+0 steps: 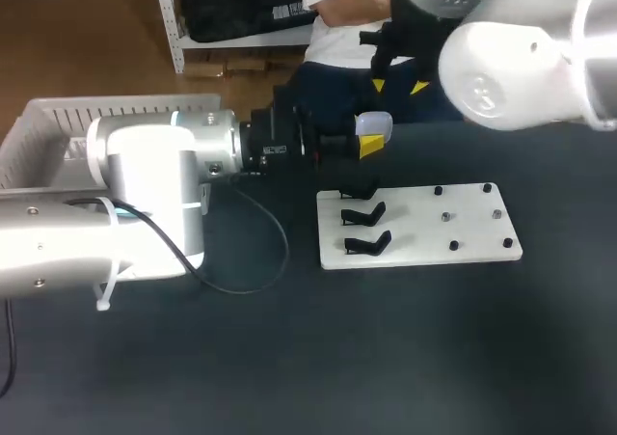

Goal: Pick up each earbud case from the left stands, insert the matching earbuds, close the lid, and place the case in the box.

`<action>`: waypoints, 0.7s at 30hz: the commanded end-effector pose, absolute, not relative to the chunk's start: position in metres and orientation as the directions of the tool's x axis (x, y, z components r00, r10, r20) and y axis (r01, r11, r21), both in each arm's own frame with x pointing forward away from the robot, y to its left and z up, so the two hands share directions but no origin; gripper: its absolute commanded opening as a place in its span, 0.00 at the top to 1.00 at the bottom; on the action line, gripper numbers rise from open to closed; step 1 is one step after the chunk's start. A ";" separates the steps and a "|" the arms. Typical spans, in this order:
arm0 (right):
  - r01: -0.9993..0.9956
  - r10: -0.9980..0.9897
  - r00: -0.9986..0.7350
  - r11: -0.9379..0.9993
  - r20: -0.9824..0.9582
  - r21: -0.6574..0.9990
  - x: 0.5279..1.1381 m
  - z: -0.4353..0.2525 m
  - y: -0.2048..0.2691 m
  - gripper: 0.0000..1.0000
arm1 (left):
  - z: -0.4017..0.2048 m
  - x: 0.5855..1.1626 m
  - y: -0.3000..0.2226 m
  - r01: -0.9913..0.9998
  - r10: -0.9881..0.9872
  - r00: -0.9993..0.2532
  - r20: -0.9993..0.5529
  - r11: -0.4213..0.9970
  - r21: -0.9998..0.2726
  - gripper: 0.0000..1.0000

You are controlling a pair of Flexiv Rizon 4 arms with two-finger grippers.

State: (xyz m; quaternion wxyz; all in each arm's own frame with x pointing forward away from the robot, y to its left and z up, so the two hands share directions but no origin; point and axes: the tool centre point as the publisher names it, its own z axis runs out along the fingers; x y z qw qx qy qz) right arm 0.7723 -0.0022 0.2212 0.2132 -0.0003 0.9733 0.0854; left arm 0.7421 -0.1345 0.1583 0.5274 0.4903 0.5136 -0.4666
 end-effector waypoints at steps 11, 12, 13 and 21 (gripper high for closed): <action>-0.076 0.083 -0.821 0.965 -0.565 0.251 0.708 0.218 -0.030 0.00 | 0.210 0.747 0.059 0.932 0.204 0.121 -0.972 0.312 0.181 1.00; -0.075 0.083 -0.822 0.965 -0.563 0.253 0.706 0.216 -0.029 0.00 | 0.212 0.750 0.075 0.928 0.226 0.117 -0.967 0.323 0.187 1.00; -0.071 0.089 -0.821 0.964 -0.565 0.255 0.703 0.215 -0.028 0.00 | 0.214 0.752 0.089 0.919 0.235 0.125 -0.964 0.339 0.201 1.00; -0.024 0.149 -0.820 0.956 -0.553 0.293 0.687 0.203 -0.025 0.00 | 0.198 0.783 0.161 0.898 0.305 0.061 -0.950 0.399 0.185 1.00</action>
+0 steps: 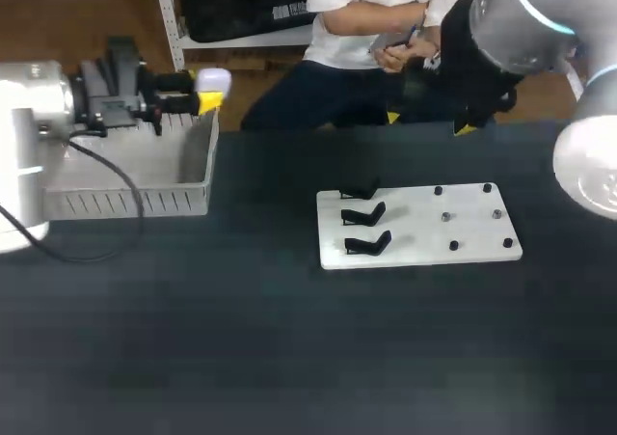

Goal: Pick up each earbud case from the left stands, insert the matching earbuds, close the lid, and place the case in the box.

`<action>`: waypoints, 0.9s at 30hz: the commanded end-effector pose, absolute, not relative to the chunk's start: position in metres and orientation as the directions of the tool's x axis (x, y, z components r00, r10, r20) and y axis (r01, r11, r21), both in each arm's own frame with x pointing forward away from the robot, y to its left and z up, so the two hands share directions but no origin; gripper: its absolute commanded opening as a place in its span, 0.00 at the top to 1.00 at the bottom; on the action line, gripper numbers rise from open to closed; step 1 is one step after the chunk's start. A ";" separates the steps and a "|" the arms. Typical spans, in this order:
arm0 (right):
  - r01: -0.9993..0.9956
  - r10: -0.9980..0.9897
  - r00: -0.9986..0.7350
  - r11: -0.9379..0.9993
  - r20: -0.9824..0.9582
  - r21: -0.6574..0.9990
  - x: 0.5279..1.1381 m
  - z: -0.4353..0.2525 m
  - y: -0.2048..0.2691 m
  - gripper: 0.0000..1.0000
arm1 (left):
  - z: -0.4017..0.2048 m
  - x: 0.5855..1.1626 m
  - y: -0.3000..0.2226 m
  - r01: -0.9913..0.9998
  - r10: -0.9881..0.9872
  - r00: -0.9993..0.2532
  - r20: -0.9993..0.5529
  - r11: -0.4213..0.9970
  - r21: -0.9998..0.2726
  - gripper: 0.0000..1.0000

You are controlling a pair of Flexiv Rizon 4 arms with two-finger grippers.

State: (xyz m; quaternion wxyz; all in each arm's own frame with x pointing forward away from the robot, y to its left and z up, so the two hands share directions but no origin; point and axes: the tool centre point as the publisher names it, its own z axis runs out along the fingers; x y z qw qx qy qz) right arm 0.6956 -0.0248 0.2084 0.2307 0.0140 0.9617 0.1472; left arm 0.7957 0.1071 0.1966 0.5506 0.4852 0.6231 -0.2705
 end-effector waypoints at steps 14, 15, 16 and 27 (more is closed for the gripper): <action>0.022 0.197 -0.819 0.949 -0.539 0.313 0.675 0.186 -0.020 0.00 | 0.110 0.835 0.196 0.910 0.398 -0.078 -0.914 0.403 0.098 1.00; 0.018 0.202 -0.812 0.946 -0.547 0.323 0.674 0.186 -0.019 0.00 | 0.105 0.838 0.195 0.910 0.397 -0.082 -0.914 0.404 0.093 1.00; 0.019 0.201 -0.812 0.947 -0.548 0.320 0.674 0.185 -0.018 0.00 | 0.100 0.842 0.196 0.914 0.411 -0.088 -0.908 0.395 0.091 1.00; 0.052 0.223 -0.816 0.947 -0.533 0.317 0.675 0.175 -0.018 0.00 | 0.054 0.873 0.193 0.923 0.423 -0.168 -0.890 0.385 0.008 0.83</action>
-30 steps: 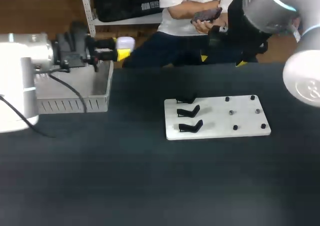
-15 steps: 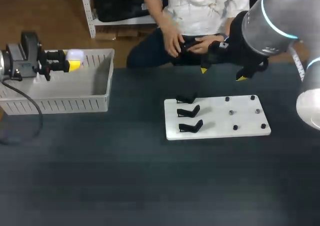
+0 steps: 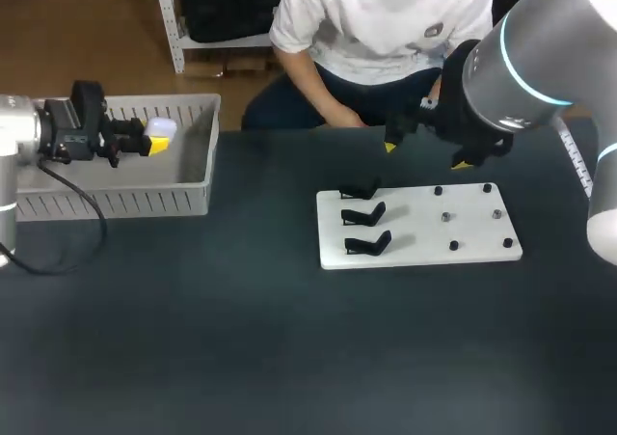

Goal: Pick up each earbud case from the left stands, insert the matching earbuds, close the lid, and place the case in the box.

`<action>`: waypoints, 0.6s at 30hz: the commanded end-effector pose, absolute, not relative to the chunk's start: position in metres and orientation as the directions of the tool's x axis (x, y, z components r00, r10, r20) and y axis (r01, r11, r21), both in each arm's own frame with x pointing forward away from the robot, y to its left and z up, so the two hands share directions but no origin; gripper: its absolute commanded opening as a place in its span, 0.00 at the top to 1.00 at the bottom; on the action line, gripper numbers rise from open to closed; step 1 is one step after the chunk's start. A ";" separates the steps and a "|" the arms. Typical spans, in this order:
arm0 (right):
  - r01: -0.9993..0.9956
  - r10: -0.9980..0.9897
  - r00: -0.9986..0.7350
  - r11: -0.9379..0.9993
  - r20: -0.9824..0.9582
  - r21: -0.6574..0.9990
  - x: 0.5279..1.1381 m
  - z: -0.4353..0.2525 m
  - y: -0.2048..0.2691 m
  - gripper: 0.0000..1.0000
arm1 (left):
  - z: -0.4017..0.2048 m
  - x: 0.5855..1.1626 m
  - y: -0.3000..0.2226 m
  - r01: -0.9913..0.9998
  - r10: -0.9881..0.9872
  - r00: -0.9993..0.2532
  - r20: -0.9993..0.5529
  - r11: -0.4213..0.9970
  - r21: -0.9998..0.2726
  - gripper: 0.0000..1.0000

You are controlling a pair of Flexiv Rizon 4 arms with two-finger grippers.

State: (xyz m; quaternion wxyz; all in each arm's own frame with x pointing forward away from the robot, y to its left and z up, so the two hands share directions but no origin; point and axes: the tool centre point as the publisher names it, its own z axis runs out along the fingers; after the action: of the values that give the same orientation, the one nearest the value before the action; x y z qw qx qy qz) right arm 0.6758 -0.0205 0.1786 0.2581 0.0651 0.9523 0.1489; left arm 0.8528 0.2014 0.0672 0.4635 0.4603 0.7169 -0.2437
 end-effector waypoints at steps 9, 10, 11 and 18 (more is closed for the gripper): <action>0.007 0.212 -0.813 0.935 -0.543 0.356 0.668 0.180 -0.019 0.00 | 0.072 0.841 0.185 0.925 0.383 -0.156 -0.911 0.379 0.001 0.00; -0.001 0.211 -0.812 0.932 -0.545 0.362 0.667 0.180 -0.020 0.00 | 0.077 0.835 0.182 0.926 0.385 -0.153 -0.910 0.377 0.004 0.00; -0.003 0.210 -0.811 0.932 -0.546 0.363 0.666 0.179 -0.022 0.00 | 0.080 0.830 0.179 0.929 0.395 -0.155 -0.906 0.369 0.002 0.00; -0.085 0.161 -0.811 0.919 -0.562 0.385 0.664 0.172 -0.031 0.00 | 0.098 0.794 0.154 0.924 0.426 -0.196 -0.883 0.382 -0.021 0.00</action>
State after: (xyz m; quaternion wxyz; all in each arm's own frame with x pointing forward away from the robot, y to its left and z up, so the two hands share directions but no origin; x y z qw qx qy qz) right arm 0.6672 -0.0232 0.1784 0.2769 0.0228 0.9424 0.1862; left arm 0.8237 0.1633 0.0881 0.4190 0.4866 0.6940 -0.3256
